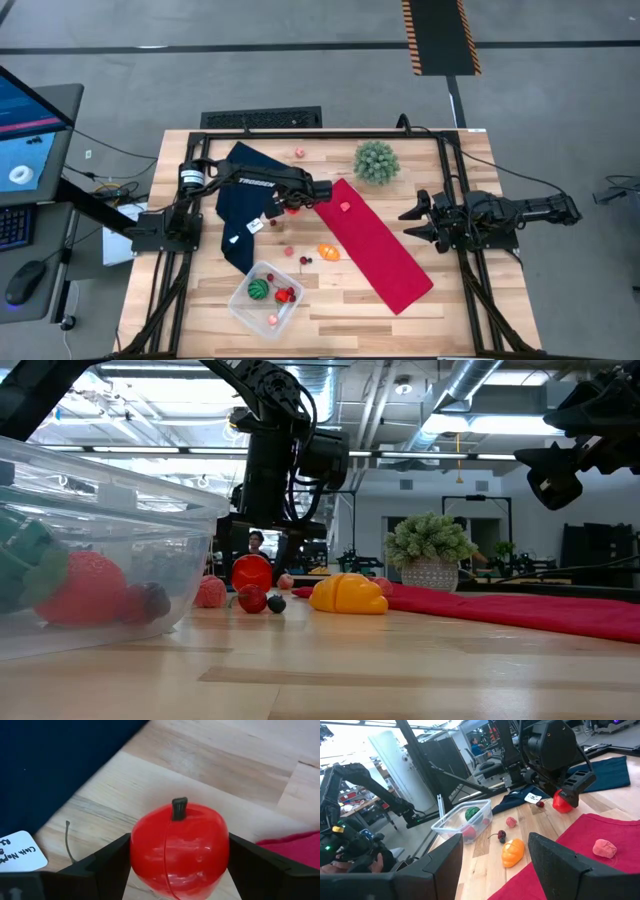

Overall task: Pick and placing Produce into tupperware
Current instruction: Put the apple into the transparent bin

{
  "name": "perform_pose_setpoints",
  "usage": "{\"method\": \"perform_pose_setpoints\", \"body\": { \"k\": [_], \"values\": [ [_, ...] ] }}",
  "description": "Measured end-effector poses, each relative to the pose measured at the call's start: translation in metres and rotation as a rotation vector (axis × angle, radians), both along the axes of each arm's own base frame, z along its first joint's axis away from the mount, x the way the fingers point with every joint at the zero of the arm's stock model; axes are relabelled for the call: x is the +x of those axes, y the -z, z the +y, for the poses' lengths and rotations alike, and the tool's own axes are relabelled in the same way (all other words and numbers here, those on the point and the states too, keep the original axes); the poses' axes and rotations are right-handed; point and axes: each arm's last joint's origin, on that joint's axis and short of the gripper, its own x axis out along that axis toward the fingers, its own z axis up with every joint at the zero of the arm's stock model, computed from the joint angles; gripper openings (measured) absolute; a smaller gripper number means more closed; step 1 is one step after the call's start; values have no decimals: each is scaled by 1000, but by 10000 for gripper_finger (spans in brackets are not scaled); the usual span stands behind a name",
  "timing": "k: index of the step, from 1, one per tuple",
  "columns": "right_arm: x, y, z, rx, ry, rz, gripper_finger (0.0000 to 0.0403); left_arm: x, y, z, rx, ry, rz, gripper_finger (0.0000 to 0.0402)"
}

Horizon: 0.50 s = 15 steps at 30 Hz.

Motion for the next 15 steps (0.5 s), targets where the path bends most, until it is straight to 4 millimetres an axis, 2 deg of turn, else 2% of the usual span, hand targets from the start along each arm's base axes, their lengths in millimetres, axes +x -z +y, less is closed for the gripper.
{"method": "perform_pose_setpoints", "body": {
  "k": [9,15],
  "values": [
    [0,0,0,0,0,0,249,2,-3,-2,0,23,-11,277],
    [0,0,0,0,0,0,249,1,-13,-11,27,34,-25,277]
  ]
}}
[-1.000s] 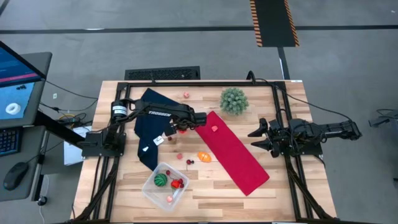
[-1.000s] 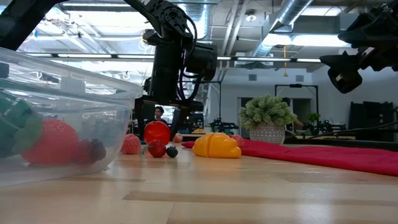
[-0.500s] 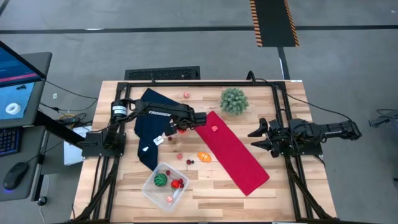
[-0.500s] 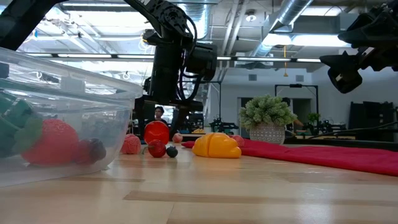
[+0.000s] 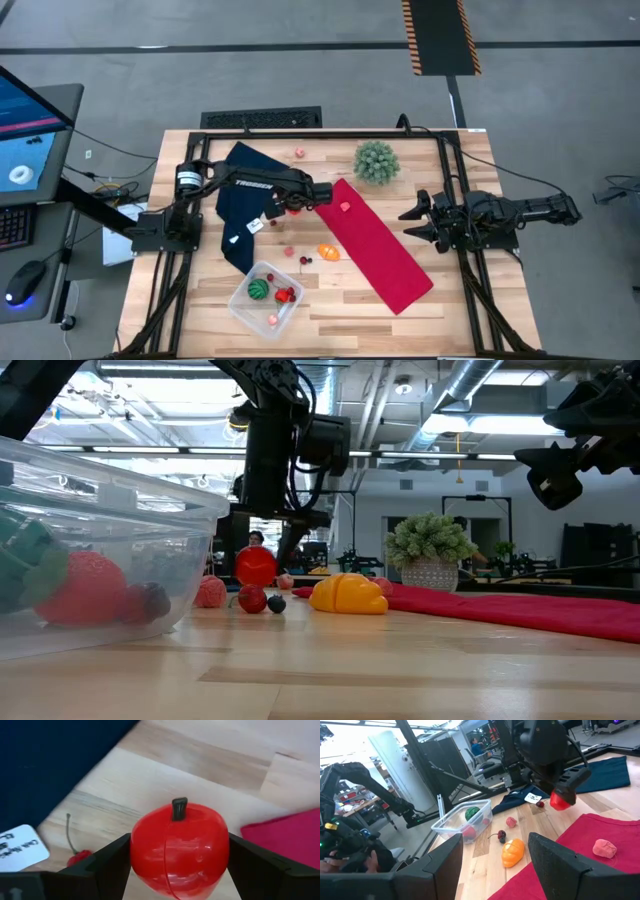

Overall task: Pick and placing Produce into tupperware
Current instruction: Put the apple into the transparent bin

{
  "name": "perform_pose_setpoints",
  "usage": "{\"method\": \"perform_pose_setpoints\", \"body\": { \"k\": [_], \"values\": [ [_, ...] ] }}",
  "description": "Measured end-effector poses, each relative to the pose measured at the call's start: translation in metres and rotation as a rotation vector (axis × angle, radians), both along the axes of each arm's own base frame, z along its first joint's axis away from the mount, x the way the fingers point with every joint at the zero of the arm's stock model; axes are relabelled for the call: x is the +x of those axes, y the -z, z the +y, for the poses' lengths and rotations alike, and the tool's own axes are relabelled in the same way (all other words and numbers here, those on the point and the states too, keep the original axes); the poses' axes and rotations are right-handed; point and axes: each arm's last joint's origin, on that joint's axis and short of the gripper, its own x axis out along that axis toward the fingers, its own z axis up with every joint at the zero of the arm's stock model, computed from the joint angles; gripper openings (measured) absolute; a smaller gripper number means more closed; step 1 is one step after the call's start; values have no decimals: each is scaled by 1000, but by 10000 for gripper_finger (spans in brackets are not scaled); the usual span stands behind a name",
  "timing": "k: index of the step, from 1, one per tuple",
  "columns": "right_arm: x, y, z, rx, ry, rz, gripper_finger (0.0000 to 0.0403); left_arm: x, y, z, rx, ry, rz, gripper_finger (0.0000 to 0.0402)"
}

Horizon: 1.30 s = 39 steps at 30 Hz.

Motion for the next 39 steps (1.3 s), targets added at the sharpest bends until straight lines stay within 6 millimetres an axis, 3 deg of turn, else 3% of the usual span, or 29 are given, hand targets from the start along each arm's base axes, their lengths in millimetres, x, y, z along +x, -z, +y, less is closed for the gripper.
{"method": "perform_pose_setpoints", "body": {
  "k": [6,18,28,39],
  "values": [
    [0,0,0,0,-1,0,249,-6,-22,-18,40,25,-28,277],
    [0,0,0,0,0,0,249,-31,-66,-86,201,175,-59,277],
    [0,0,0,0,0,0,249,-54,-85,-141,241,386,-80,277],
    [0,0,0,0,0,0,249,-89,-94,-214,204,792,-67,277]
  ]
}}
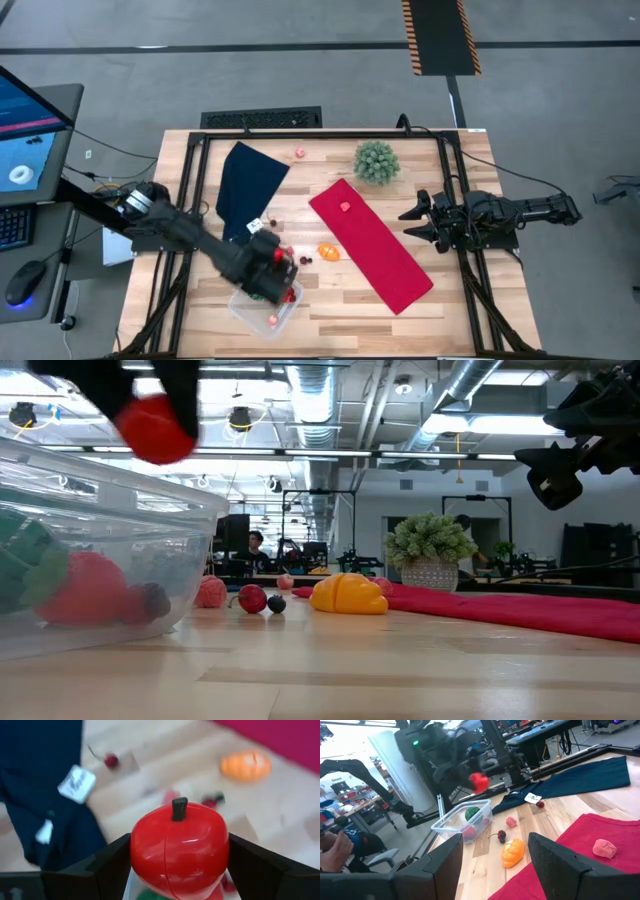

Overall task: Pick and placing Produce into tupperware
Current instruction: Put the apple into the transparent bin

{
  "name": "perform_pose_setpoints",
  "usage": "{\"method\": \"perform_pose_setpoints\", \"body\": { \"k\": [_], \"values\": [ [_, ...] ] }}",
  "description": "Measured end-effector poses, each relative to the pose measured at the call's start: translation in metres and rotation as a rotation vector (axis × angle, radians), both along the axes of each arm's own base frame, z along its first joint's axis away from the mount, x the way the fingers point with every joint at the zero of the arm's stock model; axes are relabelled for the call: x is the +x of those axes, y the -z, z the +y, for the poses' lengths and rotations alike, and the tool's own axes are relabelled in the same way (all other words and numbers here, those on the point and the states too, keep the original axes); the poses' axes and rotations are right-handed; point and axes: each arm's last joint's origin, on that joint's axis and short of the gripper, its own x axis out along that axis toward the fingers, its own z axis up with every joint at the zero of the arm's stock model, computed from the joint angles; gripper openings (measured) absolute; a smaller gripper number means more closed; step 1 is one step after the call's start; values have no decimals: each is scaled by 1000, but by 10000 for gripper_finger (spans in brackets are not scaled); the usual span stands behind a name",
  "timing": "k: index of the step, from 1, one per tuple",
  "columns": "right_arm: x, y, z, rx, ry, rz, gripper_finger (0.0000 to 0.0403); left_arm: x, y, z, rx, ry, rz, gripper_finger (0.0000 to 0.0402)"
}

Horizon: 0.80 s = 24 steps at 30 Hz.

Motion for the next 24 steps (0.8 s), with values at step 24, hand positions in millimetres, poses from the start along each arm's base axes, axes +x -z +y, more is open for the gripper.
{"method": "perform_pose_setpoints", "body": {
  "k": [24],
  "values": [
    [0,0,0,0,0,0,249,-68,14,-96,264,667,-92,277]
  ]
}}
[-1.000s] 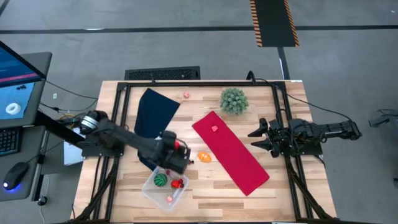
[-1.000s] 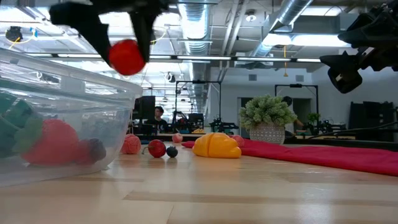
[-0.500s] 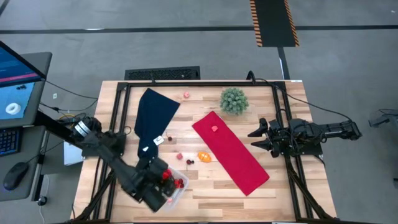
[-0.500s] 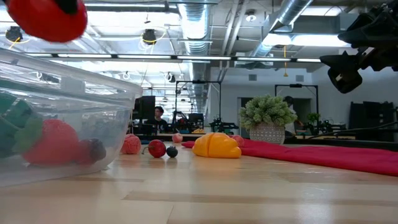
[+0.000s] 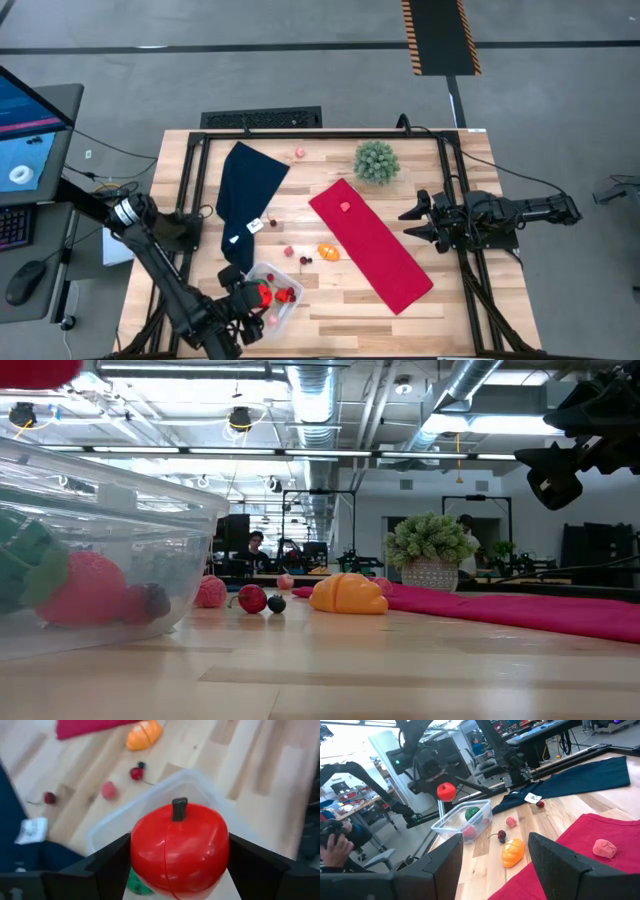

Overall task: Pick and placing Produce into tupperware
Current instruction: Put the apple into the transparent bin

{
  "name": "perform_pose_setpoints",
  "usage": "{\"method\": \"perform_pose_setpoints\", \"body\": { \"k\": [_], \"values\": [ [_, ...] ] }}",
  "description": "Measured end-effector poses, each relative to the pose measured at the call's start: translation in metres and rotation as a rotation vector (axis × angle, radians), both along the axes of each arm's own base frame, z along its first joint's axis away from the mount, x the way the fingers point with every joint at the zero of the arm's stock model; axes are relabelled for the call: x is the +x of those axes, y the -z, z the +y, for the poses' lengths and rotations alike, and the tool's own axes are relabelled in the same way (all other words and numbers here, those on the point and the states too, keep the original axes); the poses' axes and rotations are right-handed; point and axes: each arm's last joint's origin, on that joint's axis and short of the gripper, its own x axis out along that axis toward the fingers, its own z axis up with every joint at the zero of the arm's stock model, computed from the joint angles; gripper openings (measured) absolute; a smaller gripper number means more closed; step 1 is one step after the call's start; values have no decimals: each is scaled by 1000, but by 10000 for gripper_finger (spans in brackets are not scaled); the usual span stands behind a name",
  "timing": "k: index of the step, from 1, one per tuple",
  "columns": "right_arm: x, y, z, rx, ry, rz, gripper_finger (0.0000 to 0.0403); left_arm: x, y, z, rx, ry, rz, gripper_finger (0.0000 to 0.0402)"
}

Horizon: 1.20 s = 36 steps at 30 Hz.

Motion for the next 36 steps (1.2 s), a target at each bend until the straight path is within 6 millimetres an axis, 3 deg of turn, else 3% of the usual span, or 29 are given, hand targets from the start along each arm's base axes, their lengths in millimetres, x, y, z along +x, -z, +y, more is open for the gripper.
{"method": "perform_pose_setpoints", "body": {
  "k": [5,18,28,36],
  "values": [
    [0,0,0,0,0,0,249,-2,21,5,-6,-5,63,277],
    [0,0,0,0,0,0,249,1,45,10,39,19,-13,277],
    [0,0,0,0,0,0,249,8,47,16,64,16,-32,277],
    [0,0,0,0,0,0,249,10,47,8,-42,17,-41,277]
  ]
}}
